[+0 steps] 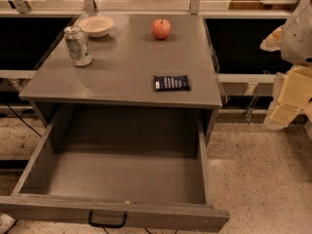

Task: Place rxbar blueberry into top drawer

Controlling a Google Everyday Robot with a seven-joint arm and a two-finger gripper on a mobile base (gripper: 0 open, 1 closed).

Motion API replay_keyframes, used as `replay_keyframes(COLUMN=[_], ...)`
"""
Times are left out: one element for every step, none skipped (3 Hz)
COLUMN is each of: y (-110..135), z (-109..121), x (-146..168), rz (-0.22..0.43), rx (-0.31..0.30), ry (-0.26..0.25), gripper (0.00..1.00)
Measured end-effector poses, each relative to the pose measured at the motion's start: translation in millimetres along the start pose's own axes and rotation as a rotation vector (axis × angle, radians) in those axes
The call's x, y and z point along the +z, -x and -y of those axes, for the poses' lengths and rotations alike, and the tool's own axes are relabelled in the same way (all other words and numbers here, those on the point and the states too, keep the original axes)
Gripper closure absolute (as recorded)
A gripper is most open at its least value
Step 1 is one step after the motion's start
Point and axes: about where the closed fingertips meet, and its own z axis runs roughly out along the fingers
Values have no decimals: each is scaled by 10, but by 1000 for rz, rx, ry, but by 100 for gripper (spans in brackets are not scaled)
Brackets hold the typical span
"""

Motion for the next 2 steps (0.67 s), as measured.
replay_keyframes(y=[3,163], z=[2,148], x=[-2,93], rz=[1,21], rx=[0,-21], ry=[-1,7], gripper=[0,0])
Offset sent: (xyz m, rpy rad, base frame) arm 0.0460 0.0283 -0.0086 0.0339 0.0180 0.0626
